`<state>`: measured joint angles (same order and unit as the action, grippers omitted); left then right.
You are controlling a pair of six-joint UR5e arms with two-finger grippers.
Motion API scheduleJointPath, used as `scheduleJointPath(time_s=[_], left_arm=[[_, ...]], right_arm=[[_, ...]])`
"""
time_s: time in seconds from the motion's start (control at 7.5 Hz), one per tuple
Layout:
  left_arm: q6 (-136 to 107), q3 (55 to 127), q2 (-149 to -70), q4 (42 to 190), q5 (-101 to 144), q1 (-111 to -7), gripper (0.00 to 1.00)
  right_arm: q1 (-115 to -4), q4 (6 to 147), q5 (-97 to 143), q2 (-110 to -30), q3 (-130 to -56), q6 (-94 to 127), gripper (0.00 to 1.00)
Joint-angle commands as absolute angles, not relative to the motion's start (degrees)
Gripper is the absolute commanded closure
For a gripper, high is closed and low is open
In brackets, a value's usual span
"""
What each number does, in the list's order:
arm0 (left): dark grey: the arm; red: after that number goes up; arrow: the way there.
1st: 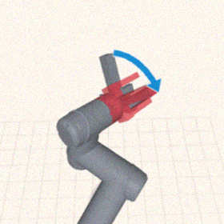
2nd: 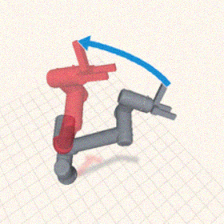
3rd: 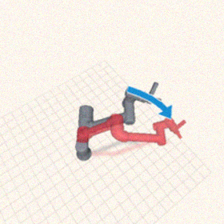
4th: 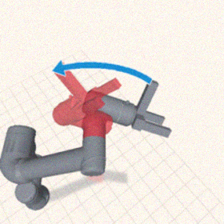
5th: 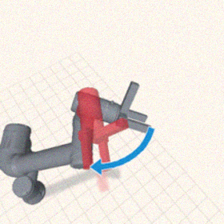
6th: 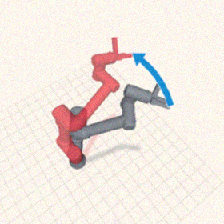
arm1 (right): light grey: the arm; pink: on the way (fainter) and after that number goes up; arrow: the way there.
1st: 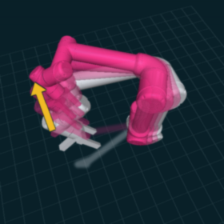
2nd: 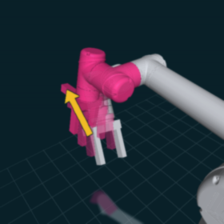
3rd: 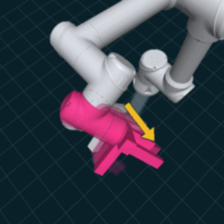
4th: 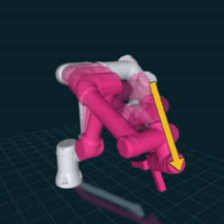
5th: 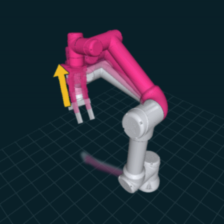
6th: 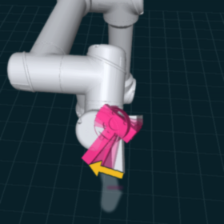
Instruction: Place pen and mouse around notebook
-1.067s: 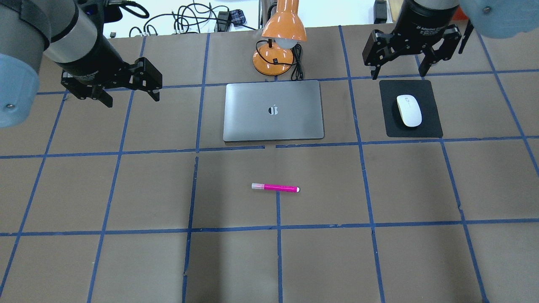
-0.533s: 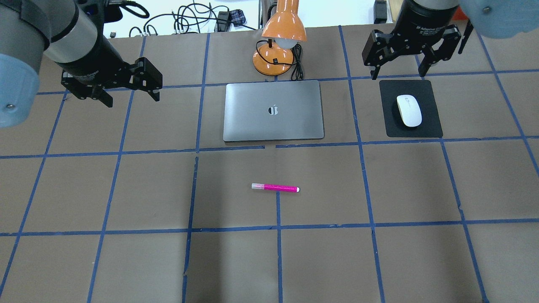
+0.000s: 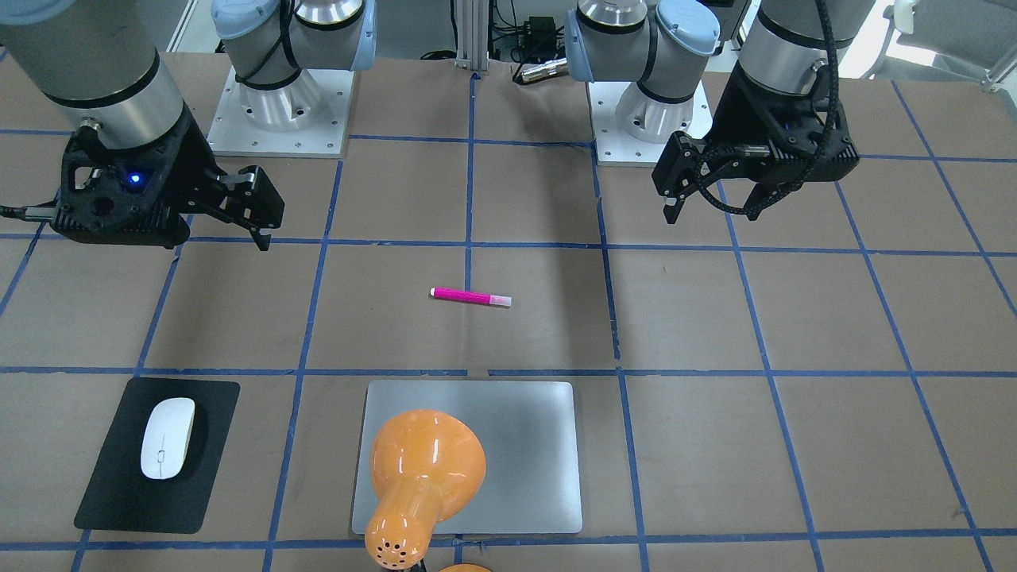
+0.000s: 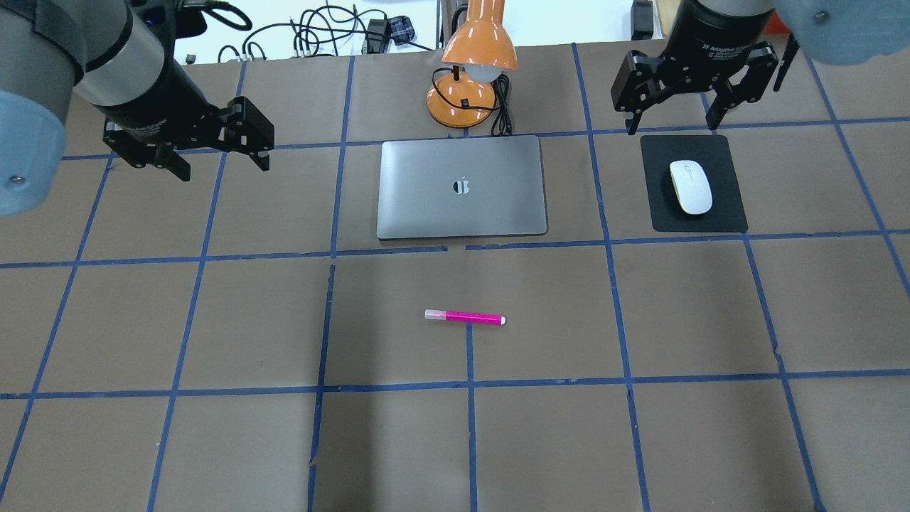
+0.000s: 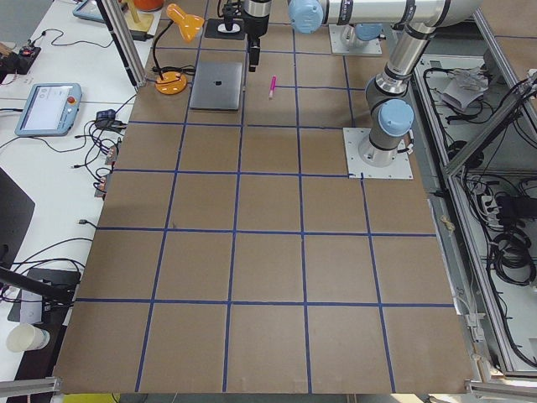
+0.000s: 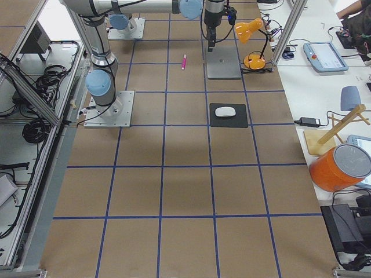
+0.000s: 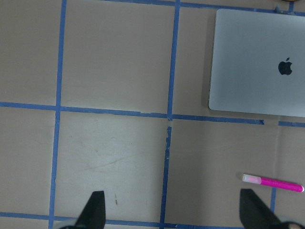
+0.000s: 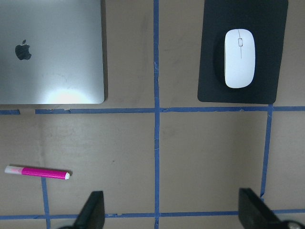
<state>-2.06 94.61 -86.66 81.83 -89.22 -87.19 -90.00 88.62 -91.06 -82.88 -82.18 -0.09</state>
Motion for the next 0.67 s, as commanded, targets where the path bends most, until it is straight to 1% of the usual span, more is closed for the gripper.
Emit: scheduleJointPath(time_s=[0.0, 0.53], left_arm=[[-2.0, 94.6, -86.7, 81.8, -89.2, -87.2, 0.0], [-5.4, 94.8, -86.6, 81.8, -89.2, -87.3, 0.0]], right_arm=[[-90.0, 88.6, -91.1, -82.9, -82.2, -0.1, 0.0], [-90.0, 88.6, -91.1, -82.9, -82.2, -0.1, 0.0]])
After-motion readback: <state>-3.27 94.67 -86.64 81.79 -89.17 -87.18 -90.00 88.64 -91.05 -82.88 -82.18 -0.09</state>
